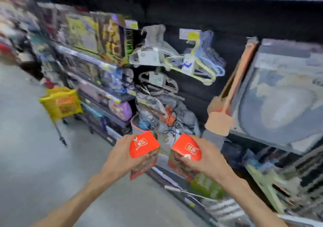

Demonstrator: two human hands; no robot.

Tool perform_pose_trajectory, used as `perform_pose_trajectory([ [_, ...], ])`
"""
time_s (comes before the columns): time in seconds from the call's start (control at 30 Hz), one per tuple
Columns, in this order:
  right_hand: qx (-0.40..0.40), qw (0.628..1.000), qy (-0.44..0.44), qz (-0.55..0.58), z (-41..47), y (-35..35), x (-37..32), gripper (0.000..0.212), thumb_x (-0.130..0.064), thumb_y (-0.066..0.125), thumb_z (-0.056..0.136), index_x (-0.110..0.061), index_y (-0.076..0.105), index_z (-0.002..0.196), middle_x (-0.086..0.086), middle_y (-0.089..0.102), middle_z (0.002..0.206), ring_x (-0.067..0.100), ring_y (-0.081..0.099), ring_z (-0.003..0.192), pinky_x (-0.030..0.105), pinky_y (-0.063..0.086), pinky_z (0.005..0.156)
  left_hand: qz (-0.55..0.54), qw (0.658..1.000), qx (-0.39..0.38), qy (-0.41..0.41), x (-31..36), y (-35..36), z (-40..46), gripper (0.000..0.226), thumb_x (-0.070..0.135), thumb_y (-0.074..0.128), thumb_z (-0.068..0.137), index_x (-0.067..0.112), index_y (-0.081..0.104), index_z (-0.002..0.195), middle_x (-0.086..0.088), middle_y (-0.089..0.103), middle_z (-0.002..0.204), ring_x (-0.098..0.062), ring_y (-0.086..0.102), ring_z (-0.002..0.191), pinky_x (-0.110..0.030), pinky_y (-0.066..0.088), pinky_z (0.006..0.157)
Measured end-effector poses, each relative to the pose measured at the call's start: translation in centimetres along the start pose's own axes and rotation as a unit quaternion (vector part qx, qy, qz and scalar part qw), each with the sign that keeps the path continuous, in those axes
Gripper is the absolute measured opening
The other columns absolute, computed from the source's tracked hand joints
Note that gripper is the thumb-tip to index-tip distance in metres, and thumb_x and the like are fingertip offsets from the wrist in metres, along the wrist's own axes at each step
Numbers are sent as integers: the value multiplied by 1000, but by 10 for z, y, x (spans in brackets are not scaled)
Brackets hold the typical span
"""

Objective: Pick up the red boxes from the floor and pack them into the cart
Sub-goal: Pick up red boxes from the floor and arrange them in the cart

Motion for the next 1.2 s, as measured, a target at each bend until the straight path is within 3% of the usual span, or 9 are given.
perform_pose_trajectory([
  [0.17, -63, 990, -123, 25, 101, 80, -148, 88, -88, 59, 65, -38, 42, 135, -16, 59, 112, 11, 58, 101, 36, 51, 85, 51, 990, 95, -89, -111, -121, -16, 86, 70, 68, 60, 20, 55, 129, 10, 54, 113, -18, 54, 105, -35, 43, 90],
  [0.27, -89, 975, -199, 43, 142, 114, -246, 76, -78, 66, 69, -40, 45, 132, -16, 57, 111, 9, 57, 100, 33, 49, 84, 69, 980, 130, -134, -168, -191, -24, 89, 72, 68, 58, 22, 54, 130, 6, 57, 116, -14, 53, 105, -28, 40, 88],
  [0.37, -107, 959, -254, 64, 177, 142, -337, 62, -69, 70, 71, -41, 50, 122, -17, 59, 104, 8, 59, 95, 36, 50, 84, 81, 970, 151, -171, -224, -252, -32, 88, 74, 67, 60, 26, 50, 132, 9, 55, 117, -11, 51, 108, -32, 43, 92],
  [0.63, -156, 924, -339, 83, 298, 234, -516, 83, -81, 64, 66, -42, 42, 136, -20, 54, 116, 5, 55, 101, 28, 45, 84, 116, 938, 214, -246, -357, -378, -19, 87, 71, 71, 62, 19, 55, 130, 1, 62, 115, -15, 57, 103, -39, 48, 90],
  [0.77, -176, 911, -363, 83, 379, 288, -590, 93, -92, 58, 61, -42, 40, 138, -18, 57, 125, 7, 58, 106, 37, 51, 90, 119, 928, 232, -265, -429, -422, 19, 77, 55, 79, 68, 16, 56, 129, 9, 57, 110, 8, 48, 93, -8, 36, 81],
  [0.87, -179, 901, -387, 83, 446, 316, -641, 95, -90, 59, 62, -36, 44, 138, -12, 58, 126, 11, 58, 107, 41, 51, 91, 133, 924, 238, -270, -484, -455, 61, 74, 53, 78, 67, 15, 58, 127, 12, 55, 102, 12, 45, 86, -1, 33, 76],
  [0.93, -177, 894, -402, 90, 491, 327, -674, 83, -82, 65, 66, -35, 49, 132, -10, 61, 119, 13, 59, 103, 40, 51, 88, 136, 918, 242, -282, -522, -478, 88, 76, 54, 79, 68, 17, 55, 130, 11, 54, 107, 6, 45, 92, -6, 35, 81],
  [1.07, -183, 881, -425, 102, 573, 357, -742, 72, -77, 67, 67, -36, 52, 125, -15, 62, 111, 8, 60, 97, 36, 52, 84, 159, 906, 257, -298, -599, -527, 136, 80, 67, 71, 68, 24, 51, 132, 9, 57, 116, -10, 53, 106, -35, 46, 91],
  [1.2, -180, 877, -437, 89, 646, 397, -809, 78, -79, 66, 68, -33, 51, 129, -13, 61, 112, 8, 57, 97, 30, 49, 80, 168, 895, 267, -316, -674, -570, 176, 83, 69, 71, 67, 25, 51, 134, 9, 57, 118, -10, 52, 107, -36, 46, 91],
])
Point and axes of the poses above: each hand's wrist, its own z-axis towards the middle knuckle, its own y-axis out of the palm, x = y × z, the point moved 3 cm from there along z, towards the middle knuckle
